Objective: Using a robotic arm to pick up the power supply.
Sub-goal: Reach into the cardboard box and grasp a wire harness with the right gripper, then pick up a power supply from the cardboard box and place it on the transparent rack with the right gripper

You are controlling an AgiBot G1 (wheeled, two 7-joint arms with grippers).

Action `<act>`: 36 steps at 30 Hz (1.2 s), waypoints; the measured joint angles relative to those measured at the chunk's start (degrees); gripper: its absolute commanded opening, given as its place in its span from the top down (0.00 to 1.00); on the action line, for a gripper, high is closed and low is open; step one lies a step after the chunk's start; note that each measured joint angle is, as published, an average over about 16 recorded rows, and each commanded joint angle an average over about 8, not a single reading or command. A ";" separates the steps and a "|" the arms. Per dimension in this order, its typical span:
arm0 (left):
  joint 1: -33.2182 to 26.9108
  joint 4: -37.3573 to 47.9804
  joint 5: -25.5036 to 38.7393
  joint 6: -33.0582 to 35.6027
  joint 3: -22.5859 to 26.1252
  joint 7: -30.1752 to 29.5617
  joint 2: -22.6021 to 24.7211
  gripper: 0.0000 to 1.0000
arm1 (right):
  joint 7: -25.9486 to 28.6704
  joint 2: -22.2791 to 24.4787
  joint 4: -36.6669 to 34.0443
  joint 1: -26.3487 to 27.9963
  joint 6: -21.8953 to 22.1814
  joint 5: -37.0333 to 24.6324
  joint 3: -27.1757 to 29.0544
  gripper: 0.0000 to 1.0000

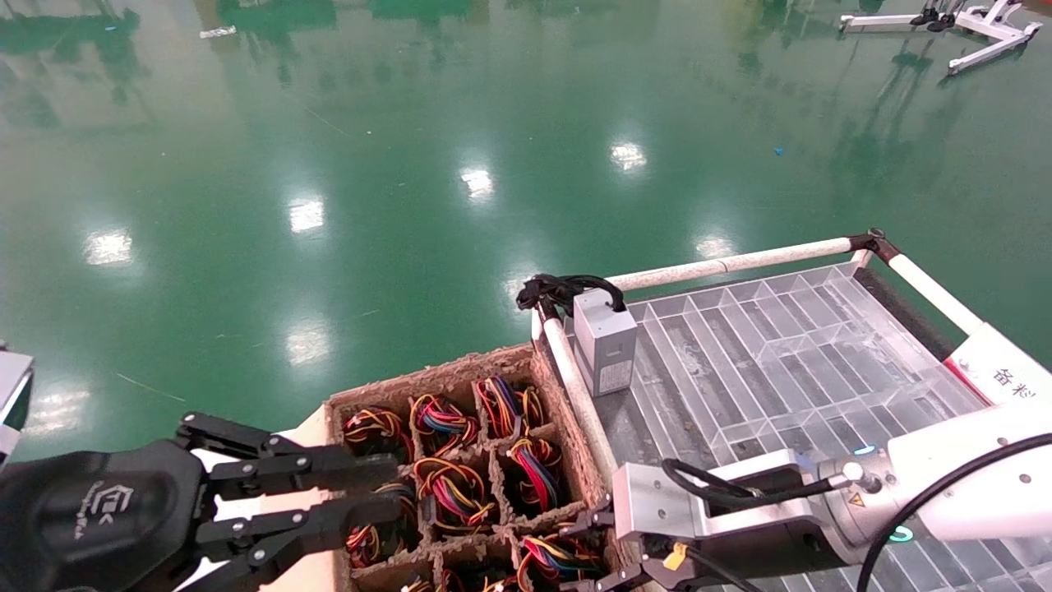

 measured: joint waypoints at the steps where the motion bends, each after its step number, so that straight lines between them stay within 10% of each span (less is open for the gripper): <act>1: 0.00 0.00 0.00 0.00 0.00 0.00 0.00 0.00 | 0.12 -0.05 0.10 0.03 0.05 -0.22 -0.10 1.00; 36: 0.00 0.00 0.00 0.00 0.00 0.00 0.00 0.00 | -1.10 4.29 -2.20 6.81 -1.53 15.50 10.33 1.00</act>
